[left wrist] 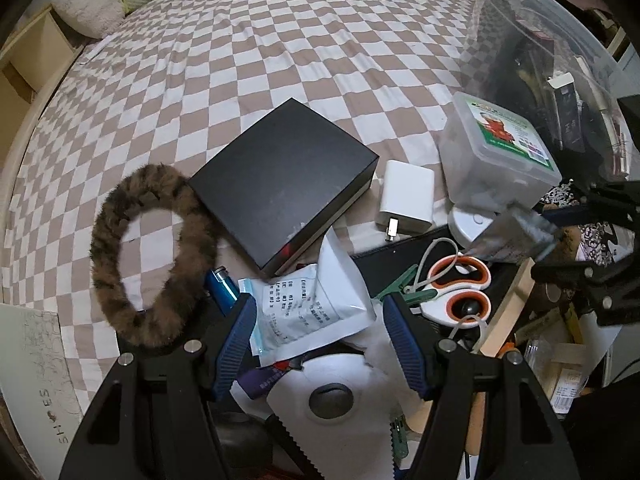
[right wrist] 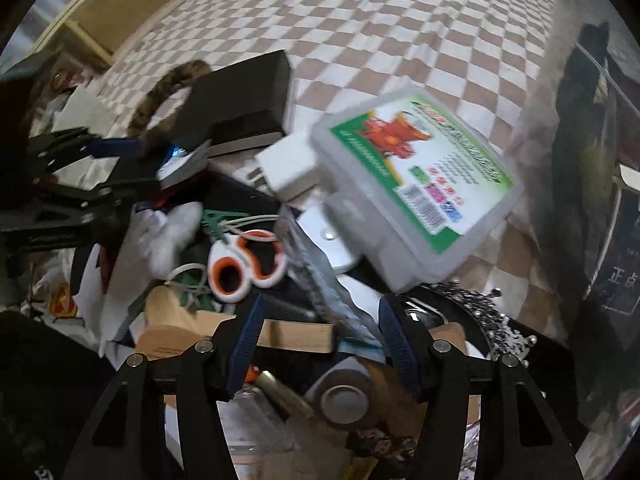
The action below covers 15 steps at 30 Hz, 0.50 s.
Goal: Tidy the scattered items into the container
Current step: 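Lower the left gripper onto a white paper packet while the right lowers onto a blue-white packet, then close the left gripper on the white paper packet while the right grasps the blue-white packet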
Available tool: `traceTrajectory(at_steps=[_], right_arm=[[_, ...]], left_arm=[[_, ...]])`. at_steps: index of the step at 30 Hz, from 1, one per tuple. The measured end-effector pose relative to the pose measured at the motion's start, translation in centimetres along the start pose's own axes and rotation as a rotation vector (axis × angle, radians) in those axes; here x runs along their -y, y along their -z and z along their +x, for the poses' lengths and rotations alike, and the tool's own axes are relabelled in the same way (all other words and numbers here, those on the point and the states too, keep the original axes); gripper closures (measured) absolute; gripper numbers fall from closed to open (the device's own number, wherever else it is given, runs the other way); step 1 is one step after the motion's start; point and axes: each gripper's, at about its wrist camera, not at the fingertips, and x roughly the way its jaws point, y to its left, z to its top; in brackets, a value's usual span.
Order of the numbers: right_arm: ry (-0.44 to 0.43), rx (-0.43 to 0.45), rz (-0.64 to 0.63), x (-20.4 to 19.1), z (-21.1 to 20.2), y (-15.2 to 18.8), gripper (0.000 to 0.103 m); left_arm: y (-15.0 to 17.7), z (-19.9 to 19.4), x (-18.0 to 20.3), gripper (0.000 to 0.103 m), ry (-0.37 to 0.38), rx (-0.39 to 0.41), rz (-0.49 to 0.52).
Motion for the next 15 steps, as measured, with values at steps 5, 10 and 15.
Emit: traceTrajectory(at_steps=[5, 10, 15], right_arm=[[0.018, -0.039, -0.022, -0.9, 0.9, 0.4, 0.067], [0.062, -0.057, -0.069, -1.8, 1.5, 0.8, 0.068], [0.069, -0.059, -0.047, -1.7, 1.6, 0.7, 0.068]], left_arm=[[-0.3, 0.4, 0.9, 0.037, -0.014, -0.006, 0.027], [-0.5, 1.3, 2.0, 0.037, -0.053, -0.023, 0.065], [-0.8, 2.7, 2.2, 0.037, -0.109, -0.043, 0.075]])
